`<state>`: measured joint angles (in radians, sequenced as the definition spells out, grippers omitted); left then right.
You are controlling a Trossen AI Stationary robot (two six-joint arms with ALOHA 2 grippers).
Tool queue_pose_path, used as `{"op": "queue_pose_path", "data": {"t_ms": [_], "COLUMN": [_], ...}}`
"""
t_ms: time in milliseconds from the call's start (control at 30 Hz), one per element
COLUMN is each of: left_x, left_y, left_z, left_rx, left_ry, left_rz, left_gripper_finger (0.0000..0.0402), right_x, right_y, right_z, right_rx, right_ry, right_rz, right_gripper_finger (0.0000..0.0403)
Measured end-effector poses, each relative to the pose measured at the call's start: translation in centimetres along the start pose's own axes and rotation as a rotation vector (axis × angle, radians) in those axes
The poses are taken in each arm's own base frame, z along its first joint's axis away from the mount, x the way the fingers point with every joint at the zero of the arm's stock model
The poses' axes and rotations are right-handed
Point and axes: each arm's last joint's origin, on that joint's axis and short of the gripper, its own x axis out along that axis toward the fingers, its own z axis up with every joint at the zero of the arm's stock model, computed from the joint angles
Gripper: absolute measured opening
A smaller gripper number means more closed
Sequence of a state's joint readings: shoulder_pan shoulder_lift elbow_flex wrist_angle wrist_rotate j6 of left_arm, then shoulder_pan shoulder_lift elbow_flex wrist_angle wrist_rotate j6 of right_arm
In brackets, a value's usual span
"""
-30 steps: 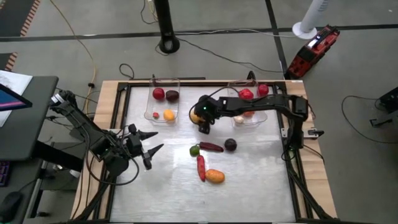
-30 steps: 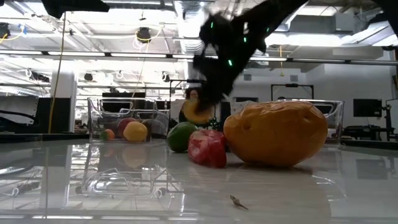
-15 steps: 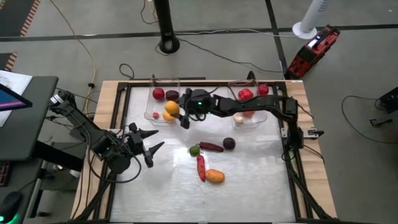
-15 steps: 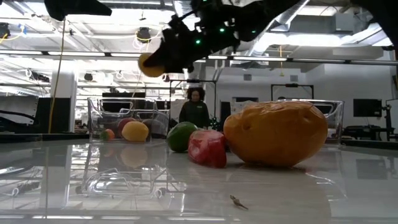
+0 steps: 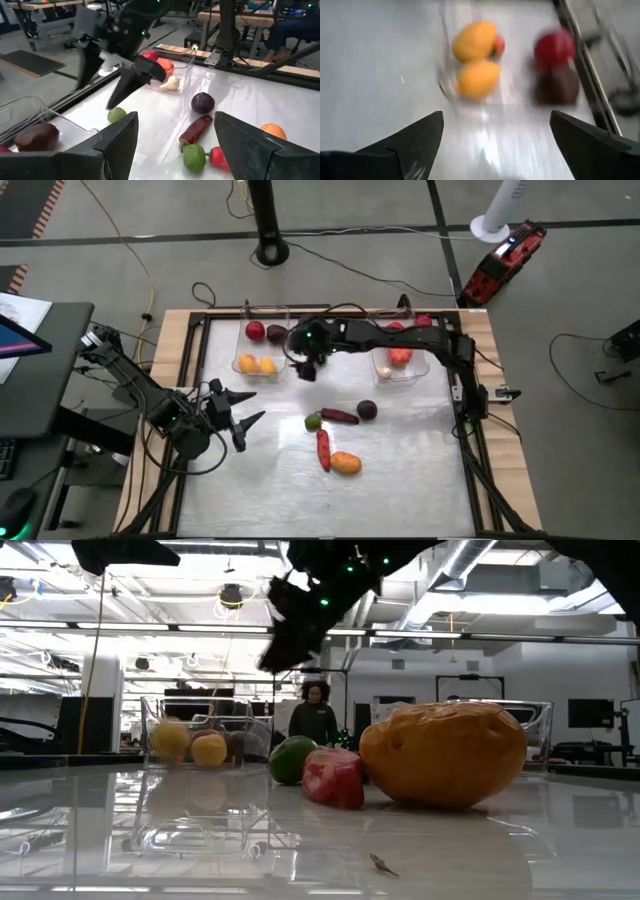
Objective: Sort produce into baskets
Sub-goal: Put the lemon into the left transparent bin, then put the top lime into the left transparent bin
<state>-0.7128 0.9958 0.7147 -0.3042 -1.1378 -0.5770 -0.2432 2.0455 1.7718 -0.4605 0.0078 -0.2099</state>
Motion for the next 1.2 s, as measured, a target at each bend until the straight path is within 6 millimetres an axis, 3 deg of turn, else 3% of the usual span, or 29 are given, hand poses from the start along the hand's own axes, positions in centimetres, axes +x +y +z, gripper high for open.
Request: {"op": "queue_pose_path", "data": {"t_ms": [167,400,800,1200], "left_x": [0.0,0.0,0.0,0.0], "left_y": [0.0,0.0,0.0,0.0], "left_z": [0.0,0.0,0.0,0.0], "left_rx": [0.0,-0.001,-0.001,-0.001], "left_ry": [0.0,0.0,0.0,-0.001], "left_rz": [0.0,0.0,-0.001,0.001], "left_gripper_finger": [0.025,0.025,0.025,0.025], "right_x": [1.0,3.0,4.1,4.2], "right_y": [-1.7,-2.7,-3.1,-2.1], "right_z": [-4.1,-8.7,-10.8,-10.7], "right_rx": [0.071,0.15,0.159,0.137], "right_ry": [0.226,0.294,0.221,0.232], "right_rz": [-0.012,-0.036,-0.062,-0.041], "right_gripper_finger": [0.0371,0.0358,0.0351,0.0266]}}
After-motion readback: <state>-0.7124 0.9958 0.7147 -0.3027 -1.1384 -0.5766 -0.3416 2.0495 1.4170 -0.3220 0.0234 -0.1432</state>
